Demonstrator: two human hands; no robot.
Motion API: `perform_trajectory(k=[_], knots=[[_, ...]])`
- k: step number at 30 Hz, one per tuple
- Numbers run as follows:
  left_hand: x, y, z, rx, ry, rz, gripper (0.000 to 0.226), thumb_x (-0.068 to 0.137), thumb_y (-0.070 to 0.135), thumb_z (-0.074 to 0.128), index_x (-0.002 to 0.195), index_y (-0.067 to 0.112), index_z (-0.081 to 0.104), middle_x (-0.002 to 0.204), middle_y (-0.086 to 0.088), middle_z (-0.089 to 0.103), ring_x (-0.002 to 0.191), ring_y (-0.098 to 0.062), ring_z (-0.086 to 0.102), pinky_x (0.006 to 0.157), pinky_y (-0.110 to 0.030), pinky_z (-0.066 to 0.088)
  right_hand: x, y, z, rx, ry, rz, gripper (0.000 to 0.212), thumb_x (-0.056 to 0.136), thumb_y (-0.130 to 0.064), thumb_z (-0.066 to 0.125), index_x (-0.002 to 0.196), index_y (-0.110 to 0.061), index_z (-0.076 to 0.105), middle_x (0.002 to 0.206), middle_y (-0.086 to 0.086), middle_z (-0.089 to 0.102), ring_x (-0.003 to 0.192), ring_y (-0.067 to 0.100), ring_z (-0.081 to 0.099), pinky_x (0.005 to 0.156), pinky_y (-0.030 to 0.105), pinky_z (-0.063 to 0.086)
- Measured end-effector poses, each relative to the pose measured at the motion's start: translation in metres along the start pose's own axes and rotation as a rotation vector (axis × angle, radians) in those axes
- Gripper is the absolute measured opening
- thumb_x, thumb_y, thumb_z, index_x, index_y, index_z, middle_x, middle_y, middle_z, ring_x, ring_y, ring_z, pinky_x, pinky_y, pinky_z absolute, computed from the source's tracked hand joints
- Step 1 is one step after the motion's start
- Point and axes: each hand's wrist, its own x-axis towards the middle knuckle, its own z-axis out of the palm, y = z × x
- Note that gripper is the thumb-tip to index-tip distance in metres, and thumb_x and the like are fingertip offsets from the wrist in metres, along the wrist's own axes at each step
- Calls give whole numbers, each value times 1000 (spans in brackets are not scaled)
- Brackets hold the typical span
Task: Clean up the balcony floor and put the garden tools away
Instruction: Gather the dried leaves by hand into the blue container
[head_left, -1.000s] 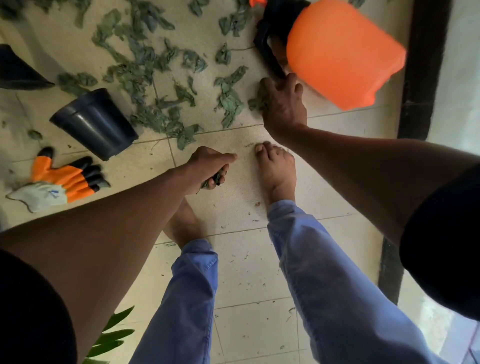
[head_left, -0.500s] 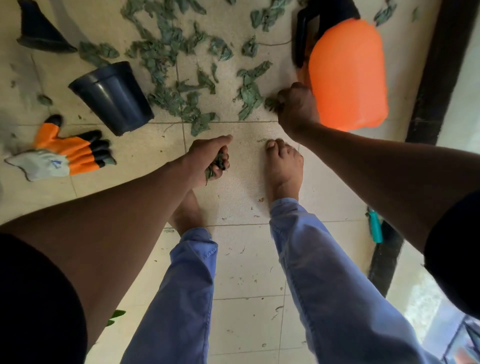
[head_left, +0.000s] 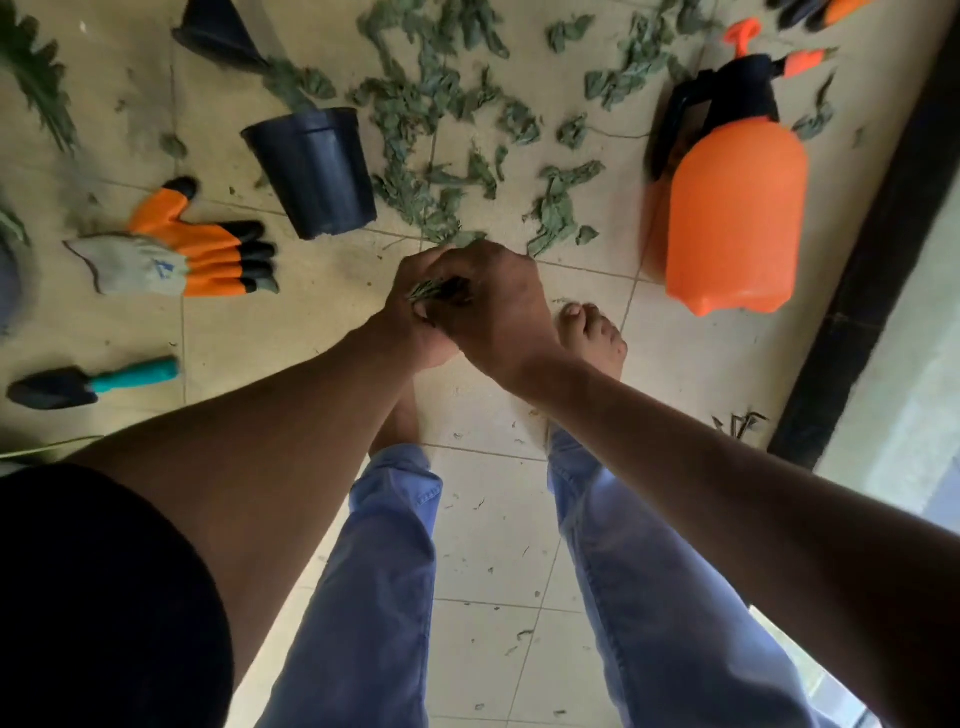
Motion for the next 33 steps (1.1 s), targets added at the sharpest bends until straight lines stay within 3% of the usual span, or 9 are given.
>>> perform_trajectory(k=[3,8,12,15,19,22,24,28,33], knots=[[11,-2,-16,-116,41,55,38,86,21,49,61,7,73,69,-10,72,68,-23,75,76,-32,51,7,-4,16,-187,-22,-95,18,76,-6,74,88,-18,81,83,1,72,72,9,55,62,19,40],[17,-3,-37,-189,-23,-19,36,96,37,56,87,10,79,98,-9,74,99,-27,73,99,-38,52,13,5,38,-461,-83,-175,17,83,-6,71,95,-14,80,87,8,69,79,23,62,63,25,36],[10,-8,-36,-133,-46,-4,55,101,45,48,74,10,80,84,-8,74,80,-23,75,85,-35,52,7,2,48,-512,-145,-216,23,78,4,72,98,-7,75,86,12,69,81,27,61,63,31,47],[4,-9,-40,-90,-4,51,63,104,45,40,64,12,76,68,-5,69,67,-21,71,73,-33,48,5,-6,46,-478,-186,-203,30,80,6,64,107,-5,69,87,9,70,79,23,62,67,25,41],[12,-8,-40,-57,140,89,36,104,36,43,77,20,59,54,0,62,61,-17,62,65,-29,49,3,-18,40,-437,-242,-163,43,84,-4,61,126,-11,55,84,2,69,70,20,62,59,29,43],[16,-8,-39,-137,16,56,31,101,37,42,86,17,61,75,-7,65,82,-22,69,72,-28,56,9,-22,35,-481,-204,-138,31,89,-6,57,117,-19,52,71,0,59,57,21,53,52,30,36],[14,-3,-39,-164,-55,83,24,89,29,50,78,14,65,76,-7,63,79,-22,70,71,-27,57,17,-26,30,-535,-175,-112,19,94,-10,54,109,-20,53,68,-3,53,55,19,50,52,30,34],[19,6,-44,-201,-89,59,20,79,20,57,70,14,74,87,-6,65,92,-23,67,83,-32,51,24,-25,31,-517,-98,-137,11,93,-13,57,96,-20,65,79,-1,63,69,21,59,59,30,39],[15,13,-29,-167,-183,69,42,84,15,47,55,10,78,67,-4,74,65,-15,75,58,-21,58,28,-6,41,-497,-87,-137,10,84,-15,63,88,-17,72,96,3,61,86,20,58,59,30,42]])
